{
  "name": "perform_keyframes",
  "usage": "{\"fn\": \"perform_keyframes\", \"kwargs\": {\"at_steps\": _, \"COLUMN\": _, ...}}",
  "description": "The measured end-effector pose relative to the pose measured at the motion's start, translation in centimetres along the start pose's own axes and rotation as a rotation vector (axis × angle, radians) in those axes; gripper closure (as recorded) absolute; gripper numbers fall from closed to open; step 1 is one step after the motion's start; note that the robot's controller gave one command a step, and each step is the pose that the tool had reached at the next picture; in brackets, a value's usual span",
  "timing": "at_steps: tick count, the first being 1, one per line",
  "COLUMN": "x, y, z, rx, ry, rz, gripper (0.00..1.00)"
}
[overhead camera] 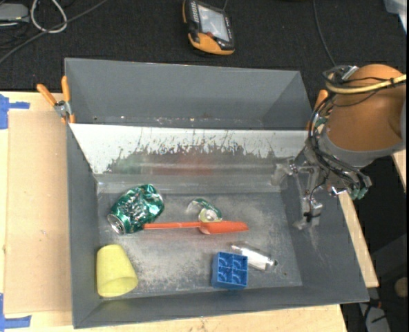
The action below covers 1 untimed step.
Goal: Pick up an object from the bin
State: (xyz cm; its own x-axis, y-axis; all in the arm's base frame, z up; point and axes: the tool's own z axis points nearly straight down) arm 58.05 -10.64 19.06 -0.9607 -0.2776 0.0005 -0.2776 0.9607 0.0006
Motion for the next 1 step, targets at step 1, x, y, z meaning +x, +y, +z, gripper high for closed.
{"fn": "perform_keyframes", "kwargs": {"at_steps": 1, "x": -0.21, "y": 1.14, "z": 3.1, "rx": -0.002, "ry": 0.0, "rz": 0.252, "gripper": 0.0}}
